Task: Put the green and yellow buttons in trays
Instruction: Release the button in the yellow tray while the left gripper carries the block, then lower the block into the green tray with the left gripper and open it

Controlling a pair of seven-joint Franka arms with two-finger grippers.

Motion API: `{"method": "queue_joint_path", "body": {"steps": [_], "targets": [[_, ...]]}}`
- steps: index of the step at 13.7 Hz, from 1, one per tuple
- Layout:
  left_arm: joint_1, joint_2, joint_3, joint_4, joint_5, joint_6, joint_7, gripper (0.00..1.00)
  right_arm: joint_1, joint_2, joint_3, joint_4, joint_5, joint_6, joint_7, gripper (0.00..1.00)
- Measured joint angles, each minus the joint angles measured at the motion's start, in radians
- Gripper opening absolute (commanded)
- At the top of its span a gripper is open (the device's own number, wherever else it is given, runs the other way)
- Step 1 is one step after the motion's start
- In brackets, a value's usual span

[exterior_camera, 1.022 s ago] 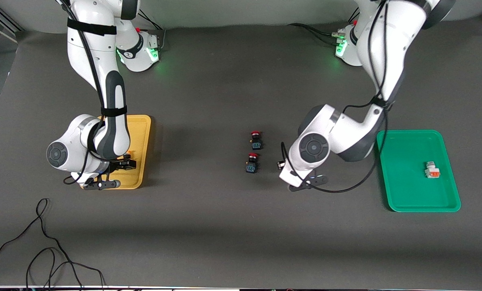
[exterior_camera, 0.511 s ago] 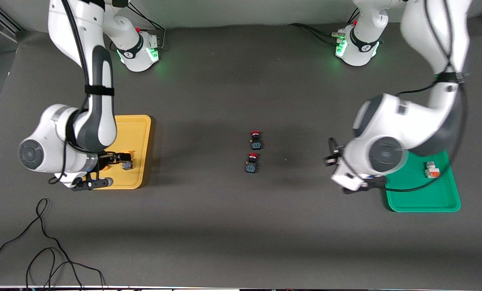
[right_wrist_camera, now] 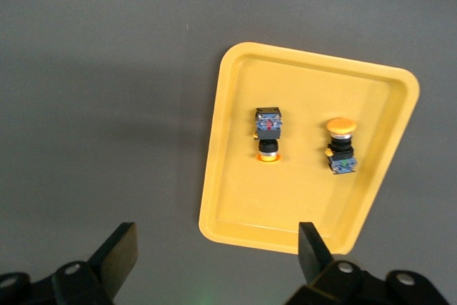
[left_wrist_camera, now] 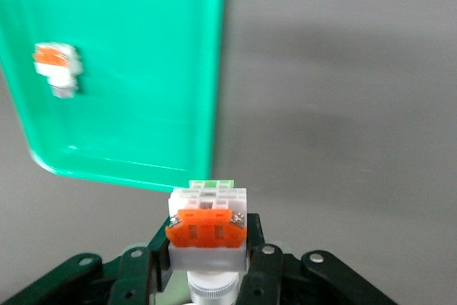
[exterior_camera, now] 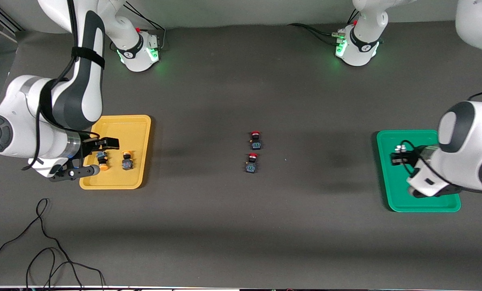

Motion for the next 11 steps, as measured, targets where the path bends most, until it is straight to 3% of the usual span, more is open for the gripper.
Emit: {"method": "queue_joint_path", "body": {"steps": [3,5,8,11], "targets": [[0.070,0.004,0.001,-0.082,0.051,0.107,0.069,0.00,-0.005,-0.037,0.019,0.038,-0.080,-0.030,0.038,1.00],[0.105,0.006,0.001,-0.154,0.083,0.211,0.100,0.00,-0.062,-0.114,0.121,0.048,-0.175,-0.038,0.088,1.00],[0.166,0.014,0.002,-0.265,0.092,0.388,0.154,0.00,-0.294,-0.276,0.431,0.049,-0.342,-0.041,0.186,1.00],[0.211,0.040,0.002,-0.362,0.093,0.562,0.173,0.00,-0.608,-0.397,0.759,0.035,-0.408,-0.052,0.212,1.00]]}}
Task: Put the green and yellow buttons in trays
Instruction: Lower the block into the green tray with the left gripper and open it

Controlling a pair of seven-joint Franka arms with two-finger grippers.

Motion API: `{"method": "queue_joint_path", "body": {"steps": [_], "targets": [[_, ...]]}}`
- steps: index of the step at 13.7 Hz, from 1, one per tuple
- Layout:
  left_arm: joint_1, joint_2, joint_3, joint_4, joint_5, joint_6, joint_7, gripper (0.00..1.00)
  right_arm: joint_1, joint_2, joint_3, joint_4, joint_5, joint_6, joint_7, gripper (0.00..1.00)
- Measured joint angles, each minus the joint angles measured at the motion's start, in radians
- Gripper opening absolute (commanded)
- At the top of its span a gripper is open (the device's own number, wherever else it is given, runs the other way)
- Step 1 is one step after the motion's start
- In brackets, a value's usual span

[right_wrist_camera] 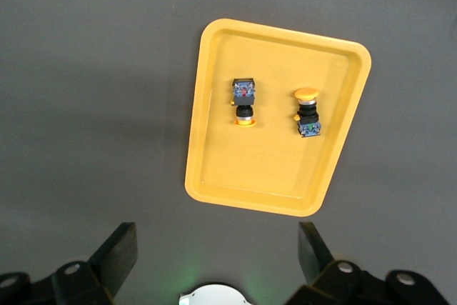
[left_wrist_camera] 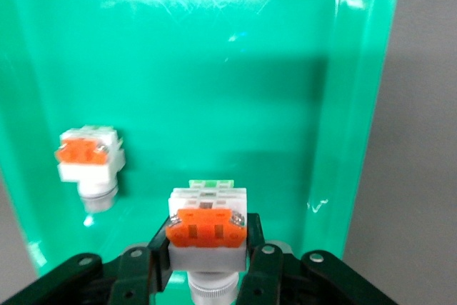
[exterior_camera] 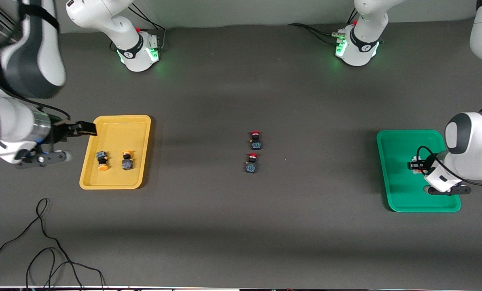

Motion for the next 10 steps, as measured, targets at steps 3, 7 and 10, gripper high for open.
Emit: {"method": "queue_joint_path", "body": {"steps": [3,7,10], "targets": [[0.018,0.047,0.000,-0.036,0.011,0.111,0.003,0.00,-0.286,-0.061,0.275,-0.015,-0.044,-0.004,0.002,1.00],[0.028,0.071,0.000,-0.045,0.041,0.148,0.006,0.99,-0.501,-0.119,0.464,-0.035,-0.062,0.006,0.008,1.00],[0.029,0.062,-0.001,-0.043,0.044,0.145,0.008,0.99,-0.540,-0.172,0.487,-0.087,-0.067,0.046,0.008,1.00]]}}
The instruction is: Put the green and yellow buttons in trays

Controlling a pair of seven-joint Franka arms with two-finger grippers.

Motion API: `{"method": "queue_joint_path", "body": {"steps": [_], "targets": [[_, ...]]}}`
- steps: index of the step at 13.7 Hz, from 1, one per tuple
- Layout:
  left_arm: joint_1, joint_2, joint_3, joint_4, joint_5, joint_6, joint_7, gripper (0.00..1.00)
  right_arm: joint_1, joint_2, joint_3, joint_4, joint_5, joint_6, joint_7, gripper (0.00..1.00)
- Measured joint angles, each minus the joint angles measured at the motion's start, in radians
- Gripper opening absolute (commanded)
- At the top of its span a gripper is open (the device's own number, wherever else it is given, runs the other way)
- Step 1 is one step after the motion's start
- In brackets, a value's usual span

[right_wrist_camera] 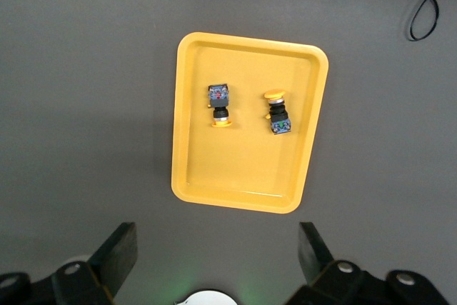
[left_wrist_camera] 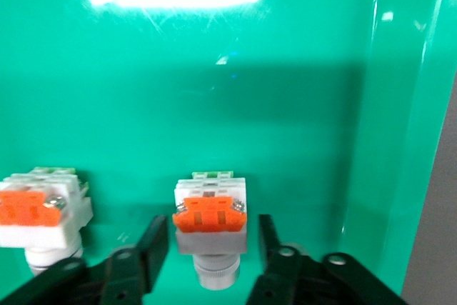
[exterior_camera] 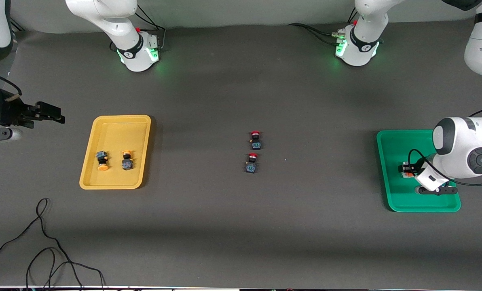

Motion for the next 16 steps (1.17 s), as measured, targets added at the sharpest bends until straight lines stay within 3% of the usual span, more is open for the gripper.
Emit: {"method": "queue_joint_path", "body": {"steps": [3,7,11,16], "targets": [[0.002,-0.048,-0.004,0.013,0.002,-0.058,0.002,1.00,0.000,-0.016,0.001,-0.020,-0.008,0.011,0.002,1.00],[-0.001,-0.238,-0.053,0.075,-0.007,-0.337,0.005,0.99,0.000,-0.021,0.001,-0.016,-0.009,0.024,0.004,1.00],[-0.009,-0.365,-0.099,0.226,-0.115,-0.663,0.023,1.00,0.002,-0.022,-0.001,-0.014,-0.010,0.025,0.009,1.00],[-0.009,-0.374,-0.149,0.457,-0.138,-0.930,0.035,0.99,0.005,-0.022,-0.001,-0.005,-0.010,0.026,0.024,1.00]]}}
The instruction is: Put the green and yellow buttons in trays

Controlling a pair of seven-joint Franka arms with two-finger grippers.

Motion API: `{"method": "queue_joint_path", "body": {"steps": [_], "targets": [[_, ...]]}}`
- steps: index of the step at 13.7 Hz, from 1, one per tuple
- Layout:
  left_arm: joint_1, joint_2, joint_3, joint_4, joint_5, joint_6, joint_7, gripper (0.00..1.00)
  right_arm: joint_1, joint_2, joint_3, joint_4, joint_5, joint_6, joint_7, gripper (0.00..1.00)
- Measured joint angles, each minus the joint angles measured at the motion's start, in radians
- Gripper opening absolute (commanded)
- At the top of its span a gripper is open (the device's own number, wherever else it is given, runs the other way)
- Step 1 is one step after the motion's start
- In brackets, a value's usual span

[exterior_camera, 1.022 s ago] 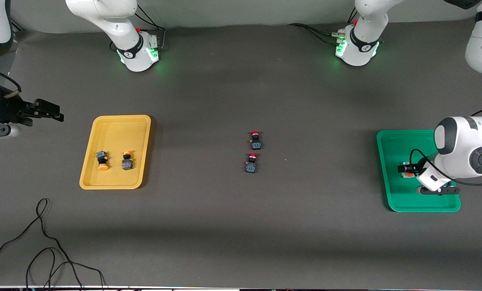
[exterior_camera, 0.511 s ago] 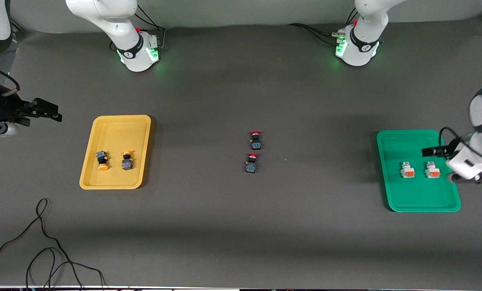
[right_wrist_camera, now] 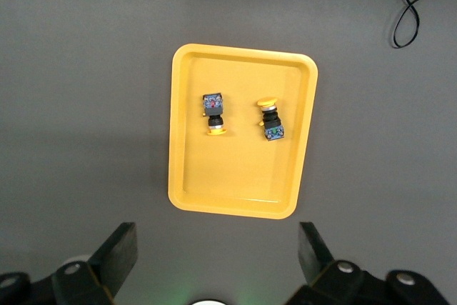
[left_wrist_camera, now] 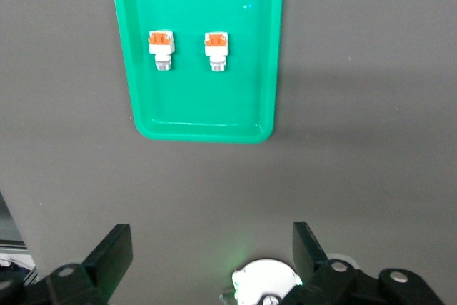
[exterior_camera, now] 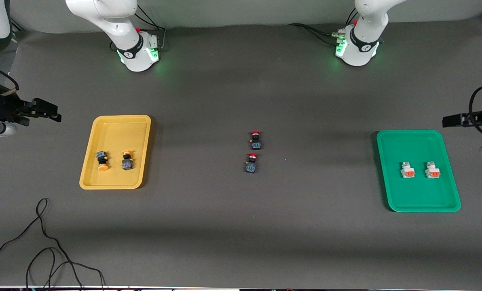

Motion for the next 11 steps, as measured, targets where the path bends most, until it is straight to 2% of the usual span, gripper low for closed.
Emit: {"method": "queue_joint_path", "body": {"steps": [5,11], "targets": [[-0.001,0.010,-0.042,0.035,-0.051,-0.025,0.003,0.99,0.001,0.000,0.000,0.017,0.000,0.000,0.055,1.00],[0.002,0.012,-0.045,0.045,-0.059,-0.066,0.003,0.98,0.003,0.000,0.001,0.017,0.000,0.000,0.072,1.00]]}}
